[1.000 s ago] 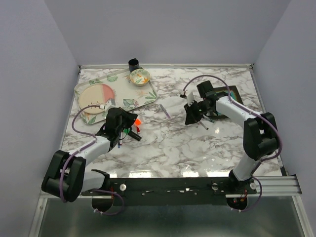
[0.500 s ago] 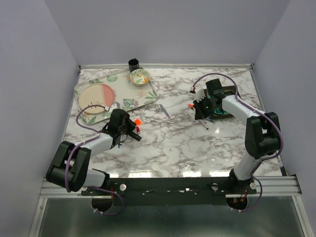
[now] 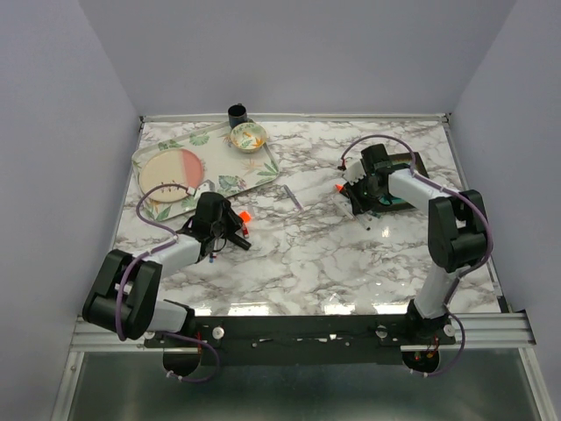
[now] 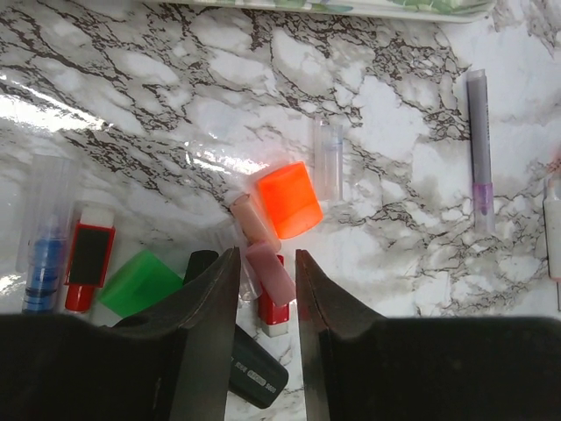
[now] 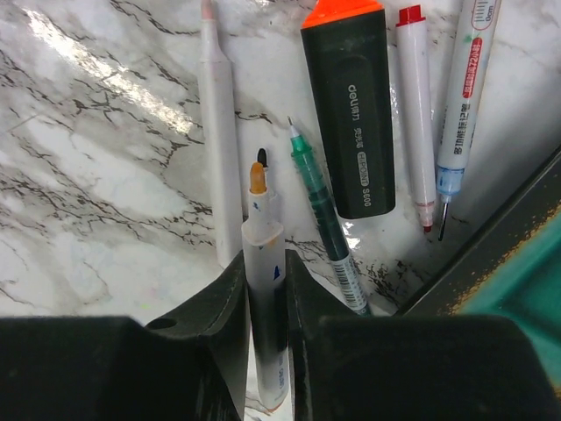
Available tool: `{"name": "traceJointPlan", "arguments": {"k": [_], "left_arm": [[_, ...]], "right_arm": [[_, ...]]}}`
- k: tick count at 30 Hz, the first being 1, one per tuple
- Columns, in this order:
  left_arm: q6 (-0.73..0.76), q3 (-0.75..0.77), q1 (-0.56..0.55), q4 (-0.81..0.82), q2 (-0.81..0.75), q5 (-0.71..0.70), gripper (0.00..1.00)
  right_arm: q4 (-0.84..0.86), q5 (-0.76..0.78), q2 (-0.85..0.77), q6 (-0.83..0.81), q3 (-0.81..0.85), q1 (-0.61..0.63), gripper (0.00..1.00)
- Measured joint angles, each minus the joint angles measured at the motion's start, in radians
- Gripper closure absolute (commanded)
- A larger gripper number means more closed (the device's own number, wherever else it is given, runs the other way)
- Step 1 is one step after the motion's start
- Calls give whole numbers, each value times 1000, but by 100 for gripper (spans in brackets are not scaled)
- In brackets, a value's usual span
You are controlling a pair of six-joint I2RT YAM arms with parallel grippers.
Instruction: Open the pen caps
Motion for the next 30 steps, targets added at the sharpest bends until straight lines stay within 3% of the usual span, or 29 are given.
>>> {"name": "traceJointPlan", "arguments": {"k": [9,17,25,30], "left_arm": [[24,35,0,-44,-54,0,51],[69,77,0,-129,-185,-6,38],[93,75,6,-218,-357,-31,17],[93,25,10,-261,-472,-48,12]], "right_arm": [[0,24,21,-1,0,-2,65],[0,24,17,-2,0,-3,54],[14,0,-109,-19,-35,-3,49],[35,-71,-201,-46,-62,-3,49]]}}
